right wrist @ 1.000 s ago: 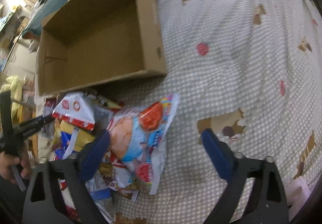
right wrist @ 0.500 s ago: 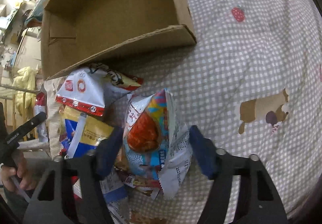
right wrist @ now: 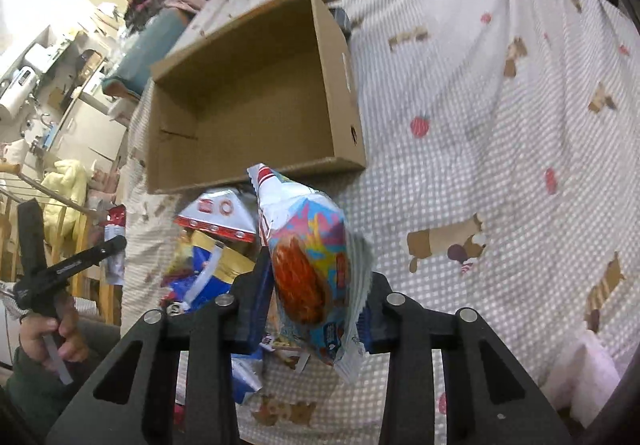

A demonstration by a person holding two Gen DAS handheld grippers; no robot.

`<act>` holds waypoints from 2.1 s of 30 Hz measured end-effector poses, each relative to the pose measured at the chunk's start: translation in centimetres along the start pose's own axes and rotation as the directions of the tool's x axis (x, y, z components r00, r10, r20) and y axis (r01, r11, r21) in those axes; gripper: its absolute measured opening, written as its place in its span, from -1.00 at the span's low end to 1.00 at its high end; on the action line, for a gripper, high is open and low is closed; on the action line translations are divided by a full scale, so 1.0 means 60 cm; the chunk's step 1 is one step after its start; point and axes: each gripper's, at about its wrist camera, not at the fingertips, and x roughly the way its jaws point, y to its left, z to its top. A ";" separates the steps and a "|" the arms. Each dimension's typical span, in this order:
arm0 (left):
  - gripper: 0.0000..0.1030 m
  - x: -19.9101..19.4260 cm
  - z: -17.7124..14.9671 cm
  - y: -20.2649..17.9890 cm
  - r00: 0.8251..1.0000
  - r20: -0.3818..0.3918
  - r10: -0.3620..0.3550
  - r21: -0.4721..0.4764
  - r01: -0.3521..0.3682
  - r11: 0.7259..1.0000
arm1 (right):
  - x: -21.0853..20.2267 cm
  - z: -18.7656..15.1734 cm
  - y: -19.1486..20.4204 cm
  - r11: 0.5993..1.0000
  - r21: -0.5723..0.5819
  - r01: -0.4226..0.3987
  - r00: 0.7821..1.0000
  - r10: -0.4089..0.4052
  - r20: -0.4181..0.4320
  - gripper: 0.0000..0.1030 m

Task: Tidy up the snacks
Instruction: 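Carry the bar with the left tool while the right tool carries the bag over the box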

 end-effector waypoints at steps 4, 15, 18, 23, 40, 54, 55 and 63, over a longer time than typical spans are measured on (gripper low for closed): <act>-0.51 -0.025 0.005 -0.005 0.999 0.037 -0.024 -0.016 0.025 1.000 | -0.033 0.030 0.004 0.999 0.016 -0.037 0.998 0.036 0.055 -0.29; -0.51 -0.082 0.109 -0.069 0.981 0.176 -0.083 0.042 0.076 0.996 | -0.127 0.121 0.051 0.982 -0.019 -0.188 0.927 0.183 0.328 -0.30; -0.51 -0.068 0.138 -0.091 0.977 0.199 -0.081 0.061 0.070 0.996 | -0.094 0.158 0.063 0.976 -0.014 -0.217 0.926 0.211 0.313 -0.30; -0.51 -0.022 0.165 -0.121 0.975 0.210 -0.068 0.102 0.047 0.994 | -0.027 0.198 0.062 0.974 -0.020 -0.226 0.933 0.222 0.284 -0.30; -0.51 0.098 0.169 -0.146 0.978 0.210 -0.021 0.132 -0.007 0.991 | 0.136 0.194 0.051 0.956 0.014 -0.292 0.950 0.288 0.116 -0.30; -0.50 0.097 0.164 -0.148 0.977 0.214 -0.009 0.151 -0.024 0.988 | 0.168 0.180 0.046 0.965 0.053 -0.257 0.966 0.254 0.058 -0.25; -0.50 0.097 0.164 -0.147 0.977 0.212 -0.010 0.149 -0.022 0.989 | 0.168 0.179 0.048 0.966 0.049 -0.256 0.966 0.253 0.058 -0.25; -0.50 0.097 0.161 -0.146 0.979 0.203 -0.009 0.143 -0.020 0.989 | 0.165 0.180 0.068 0.968 -0.012 -0.252 0.966 0.253 0.063 -0.25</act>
